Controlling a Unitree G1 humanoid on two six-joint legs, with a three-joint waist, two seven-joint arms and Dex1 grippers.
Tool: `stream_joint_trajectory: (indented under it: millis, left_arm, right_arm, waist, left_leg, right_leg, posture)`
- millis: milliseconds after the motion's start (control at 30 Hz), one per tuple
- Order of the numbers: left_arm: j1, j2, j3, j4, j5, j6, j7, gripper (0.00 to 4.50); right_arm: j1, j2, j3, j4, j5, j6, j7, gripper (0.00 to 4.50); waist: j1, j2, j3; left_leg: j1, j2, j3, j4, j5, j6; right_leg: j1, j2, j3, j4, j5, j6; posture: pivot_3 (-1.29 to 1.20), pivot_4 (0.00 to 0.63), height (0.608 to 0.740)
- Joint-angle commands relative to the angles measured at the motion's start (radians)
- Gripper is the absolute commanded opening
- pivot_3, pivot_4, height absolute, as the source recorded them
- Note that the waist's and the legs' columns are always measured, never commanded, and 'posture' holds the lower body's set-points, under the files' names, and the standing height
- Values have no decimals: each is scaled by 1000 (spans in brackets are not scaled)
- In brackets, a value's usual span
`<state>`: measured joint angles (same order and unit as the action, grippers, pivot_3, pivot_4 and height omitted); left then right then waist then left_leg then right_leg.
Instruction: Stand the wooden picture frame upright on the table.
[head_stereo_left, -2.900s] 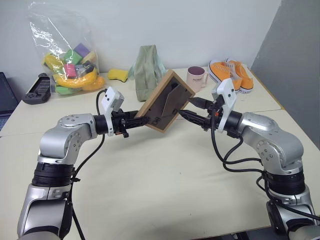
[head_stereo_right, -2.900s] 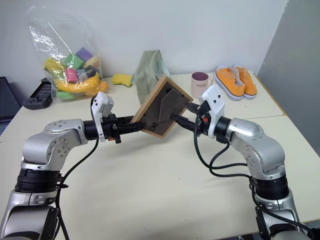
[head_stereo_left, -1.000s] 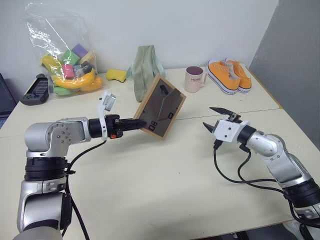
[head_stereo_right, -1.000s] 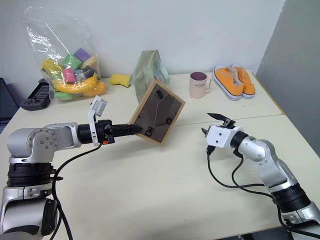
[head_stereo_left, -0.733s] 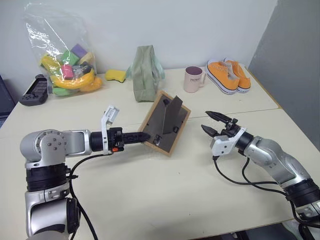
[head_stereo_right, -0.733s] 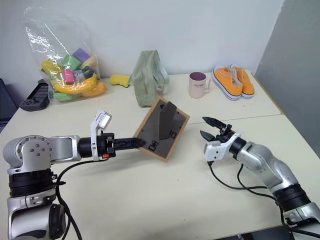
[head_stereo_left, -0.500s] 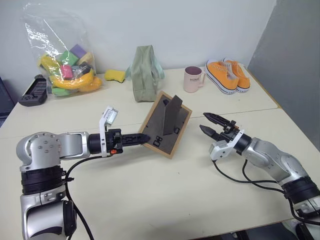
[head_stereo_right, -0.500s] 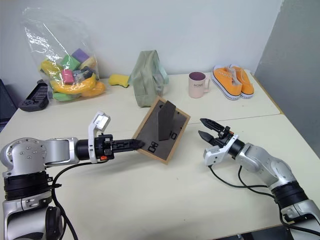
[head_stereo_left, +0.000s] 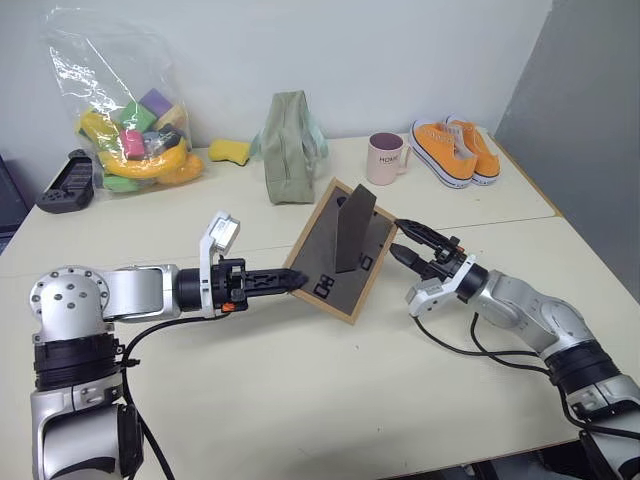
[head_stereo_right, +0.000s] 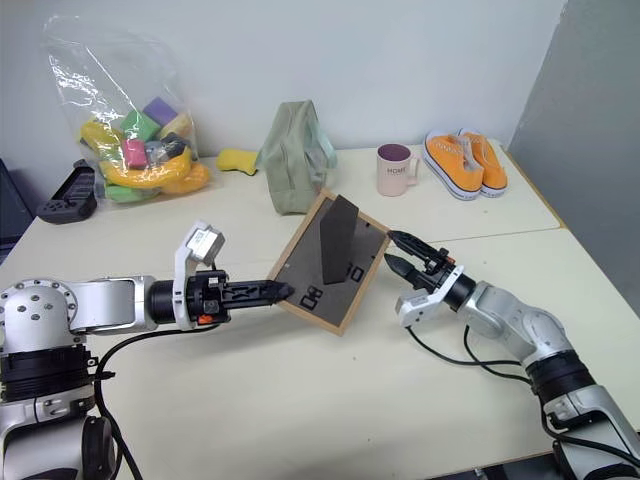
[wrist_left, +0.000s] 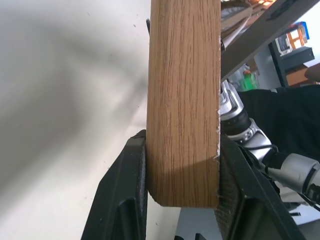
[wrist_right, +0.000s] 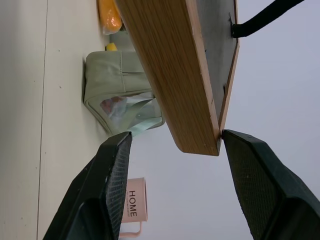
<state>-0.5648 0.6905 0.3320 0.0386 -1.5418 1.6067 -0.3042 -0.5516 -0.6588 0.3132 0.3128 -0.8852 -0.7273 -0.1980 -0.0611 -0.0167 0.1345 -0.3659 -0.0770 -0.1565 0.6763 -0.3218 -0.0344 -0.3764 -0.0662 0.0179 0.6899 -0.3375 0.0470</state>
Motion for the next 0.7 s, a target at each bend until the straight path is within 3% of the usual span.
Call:
stream_joint_trajectory:
  millis: [33, 700]
  left_arm:
    - [15, 33, -16, -24, -127, -46, 49, 1293]
    - [32, 143, -184, -32, -362, -238, 175, 1293]
  right_arm:
    - [-38, 9, -10, -7, -6, 6, -40, 3006]
    - [-62, 95, 30, -34, -68, 63, -103, 3006]
  waist:
    - [0, 0, 0]
    - [0, 0, 0]
  left_leg:
    - [0, 0, 0, 0, 0, 0]
    - [1, 0, 4, 0, 0, 0]
  right_leg:
    - [0, 0, 0, 0, 0, 0]
    - [-4, 4, 1, 8, 0, 0]
  posture:
    - [0, 150, 740]
    - [0, 150, 740]
